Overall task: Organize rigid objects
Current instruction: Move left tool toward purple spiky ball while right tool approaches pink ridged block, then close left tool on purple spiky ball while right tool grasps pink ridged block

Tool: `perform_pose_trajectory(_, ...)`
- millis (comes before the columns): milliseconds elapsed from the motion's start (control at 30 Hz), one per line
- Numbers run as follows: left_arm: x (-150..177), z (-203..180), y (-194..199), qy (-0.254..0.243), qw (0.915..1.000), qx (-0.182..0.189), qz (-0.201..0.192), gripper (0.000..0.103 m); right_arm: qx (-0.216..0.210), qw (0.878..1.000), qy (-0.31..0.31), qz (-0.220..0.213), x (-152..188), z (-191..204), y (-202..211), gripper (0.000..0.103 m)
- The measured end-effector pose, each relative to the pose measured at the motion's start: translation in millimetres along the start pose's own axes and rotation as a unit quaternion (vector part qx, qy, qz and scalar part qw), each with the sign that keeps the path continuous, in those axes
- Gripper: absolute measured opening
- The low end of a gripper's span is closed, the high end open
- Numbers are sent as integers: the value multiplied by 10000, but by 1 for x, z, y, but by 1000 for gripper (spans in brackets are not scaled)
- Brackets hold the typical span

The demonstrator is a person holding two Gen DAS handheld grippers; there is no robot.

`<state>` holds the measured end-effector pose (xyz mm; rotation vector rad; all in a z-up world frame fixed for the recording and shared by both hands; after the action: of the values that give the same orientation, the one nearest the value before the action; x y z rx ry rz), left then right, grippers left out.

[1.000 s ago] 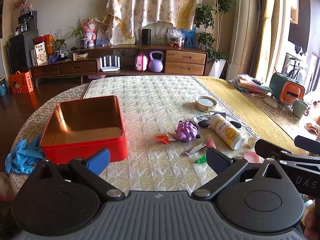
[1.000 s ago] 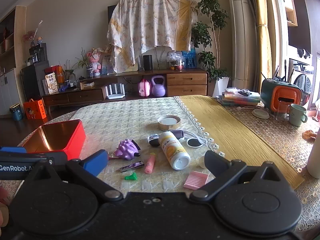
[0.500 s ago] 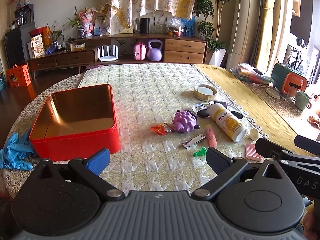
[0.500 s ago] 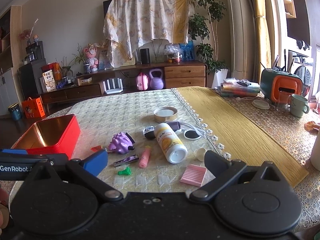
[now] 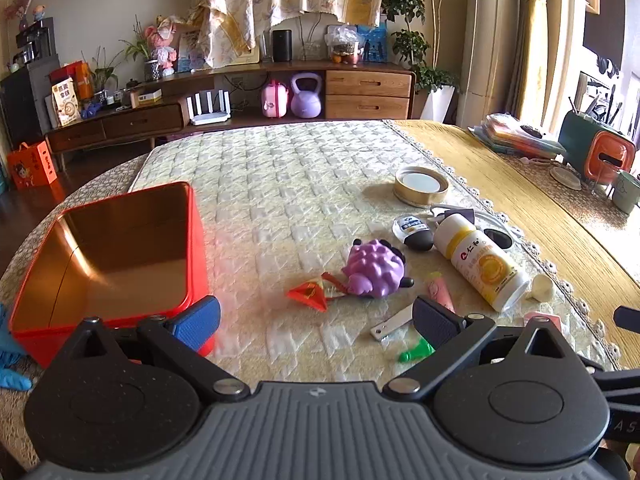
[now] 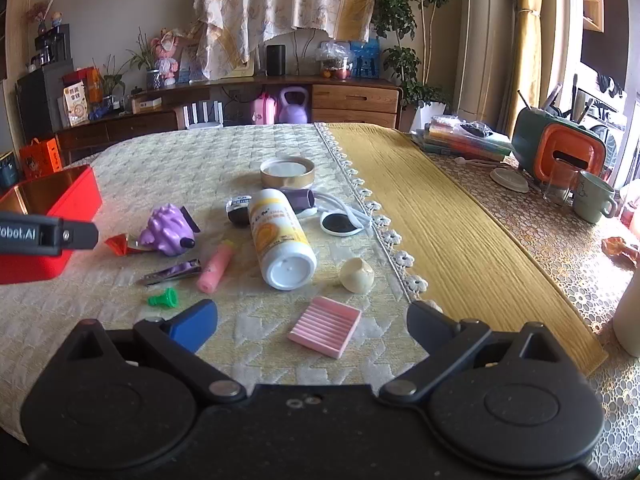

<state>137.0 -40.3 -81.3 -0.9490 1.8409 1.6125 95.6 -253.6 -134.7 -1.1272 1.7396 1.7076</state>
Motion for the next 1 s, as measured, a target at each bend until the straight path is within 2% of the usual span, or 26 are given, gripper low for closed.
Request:
perform_pose_trajectory(100, -8, -10, -17, -117, 9999, 83, -77, 103, -60, 9998, 120, 125, 4, -1, -12, 96)
perform_pose_trajectory(300, -9, -26, -50, -363, 9993, 19, -5, 103, -218, 9989, 227, 361, 11, -2, -32, 88)
perform_pose_trajectory(433, -8, -32, -67, -553, 9985, 28, 3, 103, -313, 9985, 234, 393, 12, -2, -39, 84)
perform_pose_trajectory(633, -12, -35, -82, -578, 9983, 86, 11, 102, -397, 9983, 154, 395, 12, -3, -45, 81)
perform_pose_trajectory(800, -10, -38, -91, -640, 9975, 245, 158, 88, -441, 9983, 111, 371, 11, -2, -44, 76)
perform_pose_trajectory(867, -7, -39, -94, -647, 9971, 323, 232, 76, -449, 9983, 102, 364, 12, -3, -44, 74)
perform_pose_trajectory(933, -5, -41, -96, -661, 9968, 344, 281, 69, -429, 9984, 99, 366, 11, -2, -43, 72)
perform_pose_trajectory(1000, -4, -42, -96, -676, 9965, 405, 293, 65, -400, 9985, 81, 365, 10, -3, -43, 64)
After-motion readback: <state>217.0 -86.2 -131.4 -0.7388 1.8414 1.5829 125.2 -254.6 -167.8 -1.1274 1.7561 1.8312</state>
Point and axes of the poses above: each gripper's, at about its wrist camera, not at the fingertips, and y roughly against the way its jaws point, z to its left, x to its underside, the point moved 6 cm from there along -y, roughly the way its jaws point, and after that the axes turned 13 degrees about y, right-handed, at the moved point
